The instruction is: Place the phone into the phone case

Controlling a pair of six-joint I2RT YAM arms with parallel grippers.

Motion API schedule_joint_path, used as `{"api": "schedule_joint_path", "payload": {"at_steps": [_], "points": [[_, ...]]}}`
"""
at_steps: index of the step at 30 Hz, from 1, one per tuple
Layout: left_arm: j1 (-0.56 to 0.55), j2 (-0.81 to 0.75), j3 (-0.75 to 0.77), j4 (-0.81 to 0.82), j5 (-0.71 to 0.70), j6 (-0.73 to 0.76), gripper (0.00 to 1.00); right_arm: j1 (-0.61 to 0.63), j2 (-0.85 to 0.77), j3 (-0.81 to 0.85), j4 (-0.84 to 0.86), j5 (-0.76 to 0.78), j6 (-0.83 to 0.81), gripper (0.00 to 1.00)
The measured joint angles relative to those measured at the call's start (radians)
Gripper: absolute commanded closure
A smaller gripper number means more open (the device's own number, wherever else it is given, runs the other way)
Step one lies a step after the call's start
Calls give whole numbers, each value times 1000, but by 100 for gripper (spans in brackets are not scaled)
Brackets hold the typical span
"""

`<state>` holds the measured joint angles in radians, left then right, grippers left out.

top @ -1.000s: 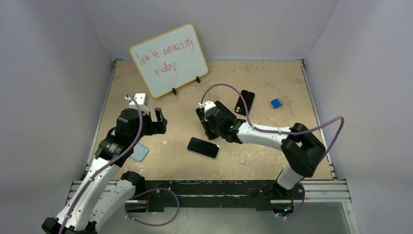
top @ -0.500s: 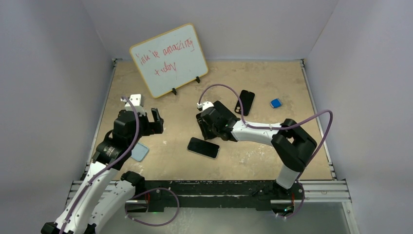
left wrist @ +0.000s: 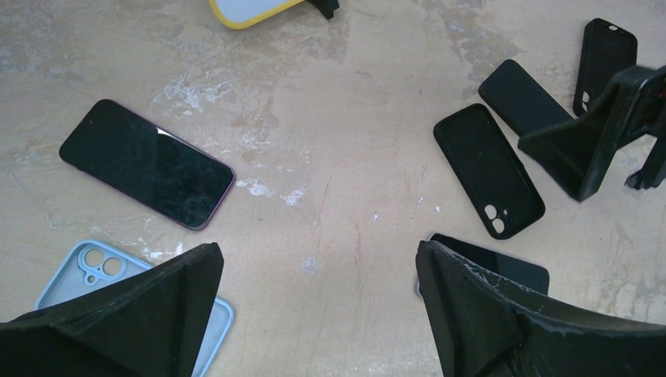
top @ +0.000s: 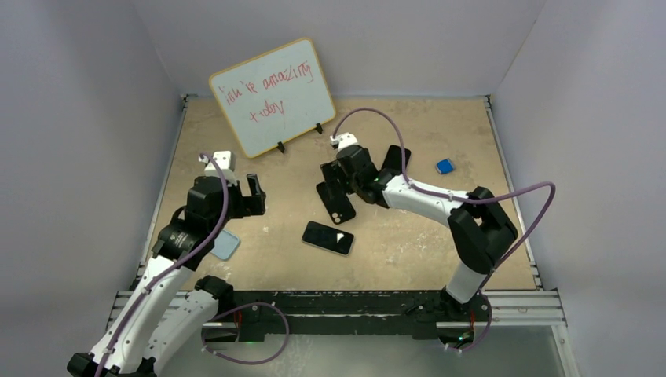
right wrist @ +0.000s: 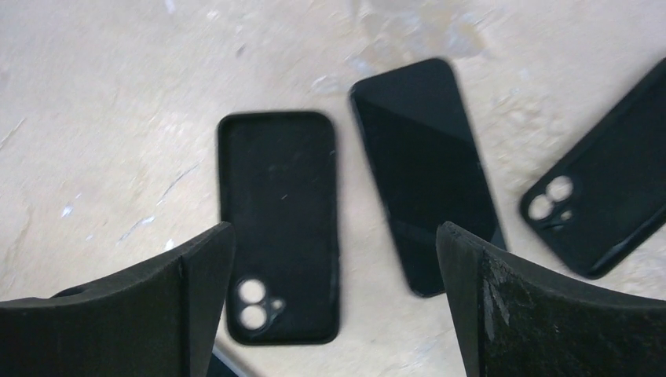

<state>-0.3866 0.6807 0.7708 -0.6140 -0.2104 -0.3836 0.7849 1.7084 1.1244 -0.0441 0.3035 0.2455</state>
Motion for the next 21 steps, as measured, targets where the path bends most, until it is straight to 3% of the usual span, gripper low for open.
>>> {"api": "schedule_joint_path", "payload": {"at_steps": [6,12,21], "points": [[0,-11,0,5,18,1,1,-93,44,56,-3,-38,-115,3],[0,-6,0,6,37,1,2,-145,130,82,-26,-85,-188,11],[0,-6,0,6,45,1,2,-211,183,109,-87,-165,-265,10]]}}
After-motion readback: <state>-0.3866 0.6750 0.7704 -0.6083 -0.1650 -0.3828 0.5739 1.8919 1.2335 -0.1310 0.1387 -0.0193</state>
